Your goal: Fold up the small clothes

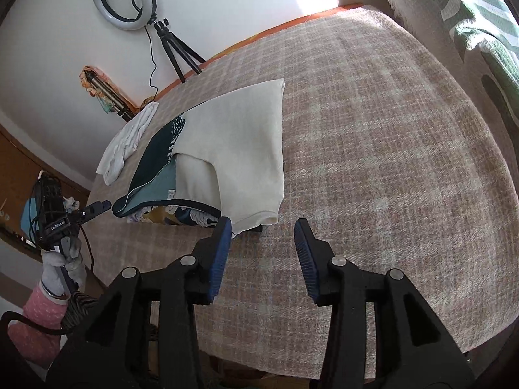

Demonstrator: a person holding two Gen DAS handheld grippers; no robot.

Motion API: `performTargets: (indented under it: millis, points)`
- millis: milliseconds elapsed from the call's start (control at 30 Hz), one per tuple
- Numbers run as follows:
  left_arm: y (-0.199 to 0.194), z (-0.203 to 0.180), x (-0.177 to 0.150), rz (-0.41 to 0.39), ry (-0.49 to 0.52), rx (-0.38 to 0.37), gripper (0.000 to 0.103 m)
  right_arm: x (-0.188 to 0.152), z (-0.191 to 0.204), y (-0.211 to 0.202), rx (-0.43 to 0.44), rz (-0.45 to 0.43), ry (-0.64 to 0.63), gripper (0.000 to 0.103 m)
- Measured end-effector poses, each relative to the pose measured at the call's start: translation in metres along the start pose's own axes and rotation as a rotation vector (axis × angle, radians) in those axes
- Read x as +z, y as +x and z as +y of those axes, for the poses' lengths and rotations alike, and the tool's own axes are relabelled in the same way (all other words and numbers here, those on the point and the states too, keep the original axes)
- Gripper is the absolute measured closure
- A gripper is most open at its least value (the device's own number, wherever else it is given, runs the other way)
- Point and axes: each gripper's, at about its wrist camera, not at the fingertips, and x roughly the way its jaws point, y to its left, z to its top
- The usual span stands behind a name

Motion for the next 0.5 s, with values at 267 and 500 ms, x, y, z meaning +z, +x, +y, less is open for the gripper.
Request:
performTargets:
  millis: [267, 500]
  points:
    - [0.015, 0.042, -0.006, 0.013, -0.297, -0.129, 0.055, 0.0, -0.015, 0.028, 0.116, 0.06, 0.162, 0.06]
    - [0.024, 0.035, -0.008, 0.016, -0.305, -0.144, 0.094, 0.003, -0.013, 0.032, 0.134, 0.055, 0.169, 0.094]
